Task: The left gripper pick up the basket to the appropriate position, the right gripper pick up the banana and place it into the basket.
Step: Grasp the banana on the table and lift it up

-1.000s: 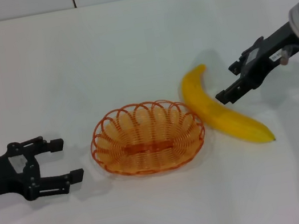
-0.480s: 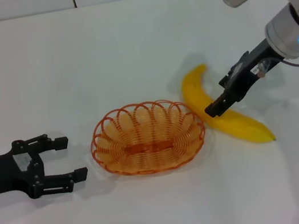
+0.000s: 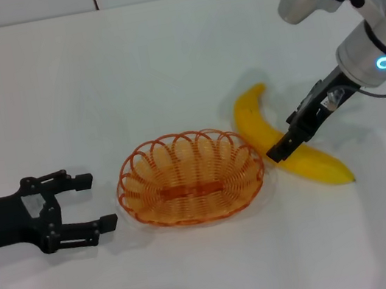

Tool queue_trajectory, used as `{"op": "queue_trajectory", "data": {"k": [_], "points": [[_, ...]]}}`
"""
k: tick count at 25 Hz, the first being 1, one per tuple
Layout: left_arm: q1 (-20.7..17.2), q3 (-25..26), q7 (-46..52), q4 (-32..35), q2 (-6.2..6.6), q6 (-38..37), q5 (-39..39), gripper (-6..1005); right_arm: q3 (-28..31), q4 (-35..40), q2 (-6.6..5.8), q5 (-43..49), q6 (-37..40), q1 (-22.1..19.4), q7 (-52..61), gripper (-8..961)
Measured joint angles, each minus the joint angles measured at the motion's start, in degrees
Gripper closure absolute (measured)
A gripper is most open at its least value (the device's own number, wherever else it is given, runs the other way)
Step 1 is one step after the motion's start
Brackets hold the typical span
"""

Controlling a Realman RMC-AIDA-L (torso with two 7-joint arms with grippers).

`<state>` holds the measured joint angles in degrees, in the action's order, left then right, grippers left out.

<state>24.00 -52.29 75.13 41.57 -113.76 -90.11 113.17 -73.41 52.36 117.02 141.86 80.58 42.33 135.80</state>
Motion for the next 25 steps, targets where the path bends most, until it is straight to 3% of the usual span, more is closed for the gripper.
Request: {"op": "queue_trajectory", "data": {"k": [20,25], "points": [[0.52,0.0,-0.07,0.01,-0.14,0.03,-0.06,92,-1.56,-4.18,0.05,-0.56,-1.18,1.92,0.22,60],[0.52,0.0,-0.07,0.0,-0.14,0.03,-0.06,92,-1.56,-4.43,0.06,-0.67,-1.25,2.0,-0.01,164]]}}
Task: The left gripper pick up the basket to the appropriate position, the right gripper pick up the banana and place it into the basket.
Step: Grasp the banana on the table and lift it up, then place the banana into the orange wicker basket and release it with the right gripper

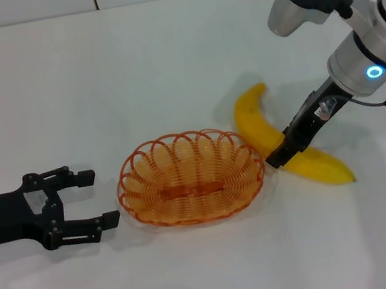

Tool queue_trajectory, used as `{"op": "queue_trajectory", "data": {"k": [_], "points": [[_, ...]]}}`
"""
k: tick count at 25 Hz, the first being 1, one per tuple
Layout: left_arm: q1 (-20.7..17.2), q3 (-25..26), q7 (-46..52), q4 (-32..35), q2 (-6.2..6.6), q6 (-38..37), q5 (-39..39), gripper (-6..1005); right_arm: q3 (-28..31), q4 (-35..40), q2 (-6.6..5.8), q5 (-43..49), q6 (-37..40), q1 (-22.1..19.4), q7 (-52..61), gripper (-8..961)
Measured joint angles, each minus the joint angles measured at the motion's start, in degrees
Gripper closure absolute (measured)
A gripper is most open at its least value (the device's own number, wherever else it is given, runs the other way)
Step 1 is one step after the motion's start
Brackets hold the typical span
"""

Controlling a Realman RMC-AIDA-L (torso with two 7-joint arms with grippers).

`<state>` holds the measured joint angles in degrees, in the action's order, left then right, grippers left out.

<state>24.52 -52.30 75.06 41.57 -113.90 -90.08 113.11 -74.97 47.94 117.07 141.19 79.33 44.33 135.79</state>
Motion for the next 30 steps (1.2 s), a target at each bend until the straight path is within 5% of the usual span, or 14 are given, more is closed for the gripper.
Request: {"op": "queue_trajectory", "data": {"k": [3,13,18,24,30], "points": [[0.0,0.02,0.0,0.0,0.0,0.0,-0.04,92,0.0,-0.07,0.0,-0.01,-0.12,0.0,-0.16,379],[-0.24,0.04,0.0,0.0,0.11,-0.06,-0.09,91,1.11,1.78,-0.39,0.57,0.18,-0.03,0.2,454],[-0.52,0.24,-0.01,0.0,0.33,-0.92,0.03,91,6.82,7.28,-0.59,4.82,1.81,-0.74,0.15,460],[-1.89,0.61,-1.14,0.13,0.66,-1.51,-0.23,91,11.33,21.23,-0.32,5.37,3.28,-7.48,-1.87,458],[-3.1,0.7,-1.69,0.32,1.35,-3.48,-0.08,92,10.34,31.3,0.04,-6.91,4.15,-16.35,-9.15,457]]}}
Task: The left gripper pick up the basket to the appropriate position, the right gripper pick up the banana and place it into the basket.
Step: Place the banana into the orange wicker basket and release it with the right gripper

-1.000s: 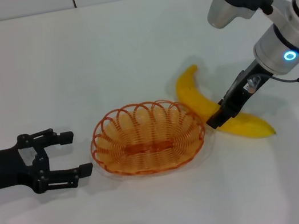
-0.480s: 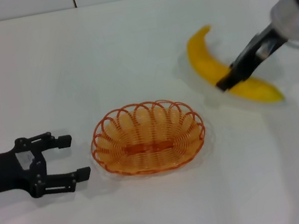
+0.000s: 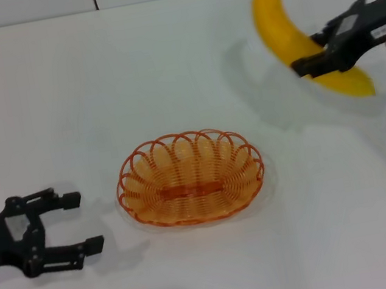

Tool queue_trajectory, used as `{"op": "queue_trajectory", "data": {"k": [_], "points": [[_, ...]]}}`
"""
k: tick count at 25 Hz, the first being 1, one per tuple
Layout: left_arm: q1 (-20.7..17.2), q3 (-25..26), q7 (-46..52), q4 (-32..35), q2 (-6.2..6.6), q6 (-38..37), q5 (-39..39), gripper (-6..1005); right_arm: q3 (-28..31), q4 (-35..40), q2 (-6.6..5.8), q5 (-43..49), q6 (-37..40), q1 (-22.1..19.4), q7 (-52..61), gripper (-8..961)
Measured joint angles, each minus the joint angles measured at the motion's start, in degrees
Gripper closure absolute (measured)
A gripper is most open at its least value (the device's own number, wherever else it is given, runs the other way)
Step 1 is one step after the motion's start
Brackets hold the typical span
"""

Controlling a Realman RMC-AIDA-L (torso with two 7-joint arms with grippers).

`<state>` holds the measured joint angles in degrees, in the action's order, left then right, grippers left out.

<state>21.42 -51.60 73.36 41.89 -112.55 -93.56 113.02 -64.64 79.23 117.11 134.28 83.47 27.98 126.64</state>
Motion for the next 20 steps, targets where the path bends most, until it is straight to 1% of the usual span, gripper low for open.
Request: {"op": "queue_trajectory", "data": {"k": [3,4,5,6,7,8,10,12,13,15,17,20], "points": [[-1.23,0.2,-2.19,-0.07,0.43,-0.93,-0.87,92,-0.54,-0.33,0.09,-8.43,0.6,-2.35,-6.19,456],[-1.38,0.31,-2.76,-0.11,0.43,-1.01,-1.02,92,-1.39,-2.19,0.12,-12.86,0.52,-3.09,-10.02,456],[-1.66,0.81,-3.89,-0.24,0.28,-1.0,-1.13,92,-1.39,-2.19,0.12,-12.86,0.52,-3.09,-10.02,456],[-1.72,1.33,-3.73,-0.42,0.1,-0.81,-1.08,92,-2.03,-3.51,0.14,-14.72,0.39,-3.21,-11.89,455],[-1.22,2.44,-0.28,-1.43,0.08,-0.03,-0.81,92,-3.39,-6.52,0.15,-17.08,0.05,-2.67,-14.94,455],[-1.22,2.44,-0.28,-1.43,0.08,-0.03,-0.81,92,-3.39,-6.52,0.15,-17.08,0.05,-2.67,-14.94,455],[-0.2,2.92,6.15,-2.99,0.8,0.75,-0.65,92,-4.86,-8.38,0.15,-17.81,-0.03,-1.77,-16.57,454],[1.56,2.71,14.11,-5.48,2.26,1.22,-0.46,92,-6.71,-8.83,0.14,-17.9,-0.05,-1.24,-17.34,454],[2.08,2.63,15.44,-6.23,2.58,1.24,-0.25,92,-7.86,-8.84,0.12,-17.9,-0.05,-1.05,-17.61,454],[2.77,2.76,16.05,-7.09,2.68,1.52,0.22,92,-9.91,-8.74,0.09,-17.91,-0.05,-0.59,-17.98,453],[2.86,2.96,14.74,-7.04,2.31,2.29,0.58,91,-11.46,-8.73,0.07,-17.8,0.0,-0.1,-18.08,453],[2.94,2.74,13.98,-7.05,2.14,3.31,0.84,91,-12.49,-8.27,0.05,-17.79,0.49,0.39,-17.81,452]]}}
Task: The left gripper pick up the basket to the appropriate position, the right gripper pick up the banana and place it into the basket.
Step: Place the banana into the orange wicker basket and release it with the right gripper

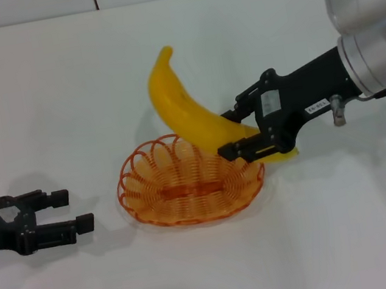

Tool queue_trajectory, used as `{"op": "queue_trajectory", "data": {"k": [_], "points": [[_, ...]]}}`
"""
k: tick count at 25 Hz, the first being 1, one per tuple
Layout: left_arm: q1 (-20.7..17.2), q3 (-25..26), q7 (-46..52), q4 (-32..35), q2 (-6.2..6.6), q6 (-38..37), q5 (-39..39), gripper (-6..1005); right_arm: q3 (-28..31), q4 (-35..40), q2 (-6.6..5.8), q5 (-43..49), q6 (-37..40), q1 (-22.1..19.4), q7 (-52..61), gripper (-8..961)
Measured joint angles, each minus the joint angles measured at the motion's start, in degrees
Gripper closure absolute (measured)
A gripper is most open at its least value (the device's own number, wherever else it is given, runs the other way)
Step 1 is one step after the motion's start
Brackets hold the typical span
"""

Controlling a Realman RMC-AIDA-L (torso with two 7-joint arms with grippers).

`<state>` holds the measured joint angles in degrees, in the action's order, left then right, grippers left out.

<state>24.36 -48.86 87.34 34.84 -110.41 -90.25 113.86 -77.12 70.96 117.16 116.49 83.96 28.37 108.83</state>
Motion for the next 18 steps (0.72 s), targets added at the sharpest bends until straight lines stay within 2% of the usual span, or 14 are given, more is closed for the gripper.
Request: {"op": "queue_trajectory", "data": {"k": [5,10,14,18], "points": [[-0.06,0.19,-0.79,-0.17,-0.01,0.19,0.04,91,-1.65,0.67,0.05,-1.44,0.61,1.15,0.58,450],[0.05,0.19,-1.52,-0.32,0.0,0.26,0.05,91,-8.01,-0.28,0.1,-2.57,-1.15,3.92,0.8,449],[0.27,0.12,-1.68,-0.35,0.01,0.26,0.04,91,-12.35,-2.5,0.16,-2.38,-4.56,5.98,0.7,448],[0.31,0.16,-1.76,-0.38,0.02,0.31,0.03,92,-13.44,-6.36,0.14,-2.41,-6.93,7.89,0.02,447]]}}
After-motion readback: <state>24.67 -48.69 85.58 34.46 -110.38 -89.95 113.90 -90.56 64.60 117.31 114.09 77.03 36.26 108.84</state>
